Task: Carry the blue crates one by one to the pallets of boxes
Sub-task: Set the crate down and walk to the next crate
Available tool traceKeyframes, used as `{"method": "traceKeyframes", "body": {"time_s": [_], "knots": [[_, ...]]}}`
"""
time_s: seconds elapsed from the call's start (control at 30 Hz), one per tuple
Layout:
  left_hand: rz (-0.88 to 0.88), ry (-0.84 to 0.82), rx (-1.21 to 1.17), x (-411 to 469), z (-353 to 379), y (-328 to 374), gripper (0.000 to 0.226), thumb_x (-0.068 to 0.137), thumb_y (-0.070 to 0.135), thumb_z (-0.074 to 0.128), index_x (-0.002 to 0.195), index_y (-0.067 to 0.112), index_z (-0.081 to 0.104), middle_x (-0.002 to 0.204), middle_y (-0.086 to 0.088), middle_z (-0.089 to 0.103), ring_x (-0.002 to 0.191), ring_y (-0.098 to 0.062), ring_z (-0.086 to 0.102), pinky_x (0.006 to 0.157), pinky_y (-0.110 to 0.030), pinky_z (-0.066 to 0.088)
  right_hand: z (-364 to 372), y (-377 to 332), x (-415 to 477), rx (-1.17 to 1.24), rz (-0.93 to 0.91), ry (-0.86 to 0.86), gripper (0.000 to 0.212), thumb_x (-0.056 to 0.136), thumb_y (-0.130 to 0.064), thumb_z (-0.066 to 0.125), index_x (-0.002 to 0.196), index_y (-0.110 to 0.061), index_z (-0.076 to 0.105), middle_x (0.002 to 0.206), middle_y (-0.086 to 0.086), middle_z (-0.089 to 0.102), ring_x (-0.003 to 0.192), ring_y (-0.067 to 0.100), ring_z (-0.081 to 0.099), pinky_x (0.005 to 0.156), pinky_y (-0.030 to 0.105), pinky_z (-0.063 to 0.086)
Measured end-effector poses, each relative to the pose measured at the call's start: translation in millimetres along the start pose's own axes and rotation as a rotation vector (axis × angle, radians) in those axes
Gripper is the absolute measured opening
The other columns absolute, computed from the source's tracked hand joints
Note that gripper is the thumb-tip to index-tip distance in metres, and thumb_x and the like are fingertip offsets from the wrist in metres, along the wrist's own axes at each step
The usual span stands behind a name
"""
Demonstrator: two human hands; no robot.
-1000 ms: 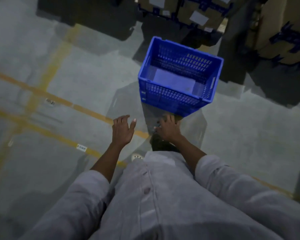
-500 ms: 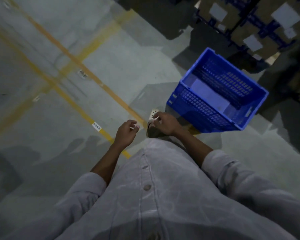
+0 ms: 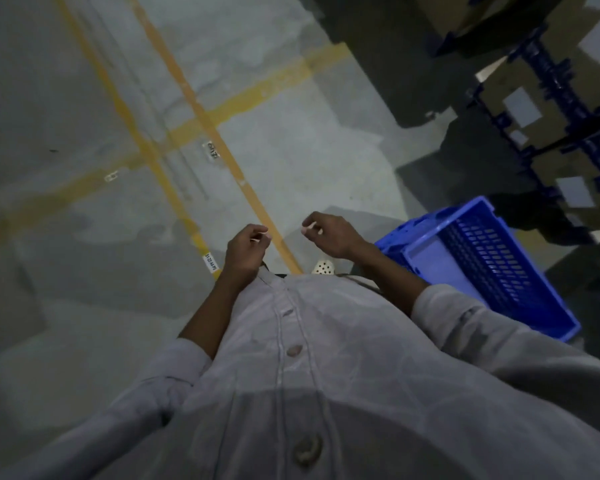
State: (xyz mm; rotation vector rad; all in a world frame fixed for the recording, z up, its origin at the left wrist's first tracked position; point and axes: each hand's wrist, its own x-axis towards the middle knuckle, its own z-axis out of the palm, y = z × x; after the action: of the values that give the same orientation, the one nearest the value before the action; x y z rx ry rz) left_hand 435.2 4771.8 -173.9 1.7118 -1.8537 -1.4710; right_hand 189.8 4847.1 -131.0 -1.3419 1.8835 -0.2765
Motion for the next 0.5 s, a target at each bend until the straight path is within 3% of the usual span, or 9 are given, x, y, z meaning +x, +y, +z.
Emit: {"method": "traceKeyframes", "body": {"time_s": [0.2, 0.3, 0.37, 0.5], "knots": [[-0.034, -0.021, -0.052, 90, -37, 33, 0.018, 0.110, 0.019, 0.075, 0.126, 0.014, 0.081, 0.104, 0.013, 0.074, 0.091, 0.014, 0.066, 0.090, -0.031, 0.056, -18, -15, 91, -0.026, -0.009, -0.079, 0.036, 0.111, -0.047, 0.061, 0.130, -0.018, 0.073, 0.113, 0.006, 0.080, 0.098, 0.024, 0.074, 0.085, 0.039, 0.056], [-0.042, -0.054, -0.056, 155, -79, 42, 0.018, 0.109, 0.016, 0.076, 0.125, 0.012, 0.082, 0.107, 0.000, 0.078, 0.100, -0.011, 0.073, 0.098, -0.041, 0.059, -33, -44, 155, -0.031, -0.005, -0.099, 0.036, 0.112, -0.045, 0.062, 0.132, -0.017, 0.072, 0.115, 0.008, 0.080, 0.102, 0.026, 0.073, 0.089, 0.040, 0.056], [-0.037, -0.072, -0.027, 205, -117, 48, 0.016, 0.108, 0.025, 0.078, 0.121, 0.018, 0.083, 0.107, -0.002, 0.080, 0.104, -0.024, 0.076, 0.098, -0.047, 0.063, -46, -72, 201, -0.030, 0.000, -0.104, 0.035, 0.111, -0.046, 0.062, 0.132, -0.020, 0.072, 0.116, 0.006, 0.080, 0.105, 0.027, 0.073, 0.091, 0.040, 0.055], [-0.036, -0.040, -0.006, 306, -201, 68, 0.016, 0.099, 0.045, 0.076, 0.111, 0.035, 0.081, 0.103, 0.004, 0.081, 0.098, -0.025, 0.079, 0.098, -0.050, 0.064, -81, -135, 290, 0.066, 0.034, -0.056, 0.032, 0.110, -0.052, 0.063, 0.129, -0.028, 0.073, 0.115, 0.002, 0.080, 0.106, 0.025, 0.075, 0.094, 0.042, 0.057]]}}
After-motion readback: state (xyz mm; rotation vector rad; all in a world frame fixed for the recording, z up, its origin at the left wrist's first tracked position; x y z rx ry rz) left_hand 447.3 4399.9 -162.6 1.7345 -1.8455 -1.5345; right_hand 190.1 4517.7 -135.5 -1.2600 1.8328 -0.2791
